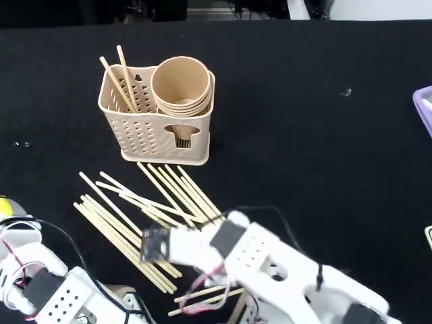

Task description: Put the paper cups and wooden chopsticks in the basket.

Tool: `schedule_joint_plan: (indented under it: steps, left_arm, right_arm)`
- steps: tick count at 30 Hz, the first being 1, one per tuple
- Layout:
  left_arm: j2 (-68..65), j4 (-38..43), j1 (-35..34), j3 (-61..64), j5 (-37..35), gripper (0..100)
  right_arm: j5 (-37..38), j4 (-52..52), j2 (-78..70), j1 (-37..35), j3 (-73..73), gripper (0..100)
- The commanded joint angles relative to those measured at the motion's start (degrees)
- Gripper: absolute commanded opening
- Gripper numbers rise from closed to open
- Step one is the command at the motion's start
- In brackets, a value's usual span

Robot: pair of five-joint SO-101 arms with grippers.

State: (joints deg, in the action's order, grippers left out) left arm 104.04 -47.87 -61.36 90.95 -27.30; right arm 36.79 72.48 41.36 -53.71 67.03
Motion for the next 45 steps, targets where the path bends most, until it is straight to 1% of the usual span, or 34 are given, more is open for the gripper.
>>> schedule_joint_plan:
  steps: [1,5,10,15,18,21,23,25,29,33,36,38,40,45]
  left_arm:
    - [0.3,0.8,0.7,-1.2,0.7,24]
    - [0.3,0.9,0.4,-1.3,0.7,24]
    - [0.3,1.2,0.3,-1.4,0.8,24]
    - [0.3,1.3,0.4,-1.5,0.6,24]
    - [0.3,1.3,0.5,-1.4,0.5,24]
    - [0.3,1.3,0.7,-1.5,0.5,24]
    - [0.3,1.3,0.8,-1.5,0.5,24]
    - [0.3,1.3,0.8,-1.5,0.5,24]
    - [0.3,1.3,0.8,-1.4,0.5,24]
    - [0.3,1.3,0.8,-1.4,0.5,24]
    - [0.3,1.3,0.8,-1.3,0.5,24]
    - [0.3,1.3,0.8,-1.3,0.5,24]
    - [0.3,1.3,0.8,-1.3,0.5,24]
    - [0.4,1.3,0.8,-1.3,0.5,24]
  right_arm:
    - [0.8,-4.0,7.5,-4.1,4.4,15.5]
    - [1.1,-4.2,9.5,-7.1,6.6,15.8]
    - [1.1,-4.2,9.5,-8.7,6.9,16.1]
    - [0.6,-4.3,9.1,-7.1,7.0,25.4]
    - [0.5,-4.3,6.0,-7.2,6.5,26.0]
    - [-1.0,-4.7,0.6,-10.5,5.0,24.3]
    - [-3.3,-5.5,-3.6,-15.0,3.6,23.4]
    - [-4.1,-6.5,-7.1,-17.9,2.6,23.2]
    - [-4.1,-6.2,-10.2,-18.3,1.1,23.2]
    - [-4.7,-6.2,-7.6,-17.1,0.7,21.7]
    - [-4.7,-5.9,-3.6,-12.2,-0.1,20.7]
    - [-4.3,-2.6,-0.4,-10.3,-1.0,20.8]
    - [-4.1,2.0,2.9,-11.3,-2.0,20.9]
    - [-1.8,2.4,7.2,-16.5,0.7,20.9]
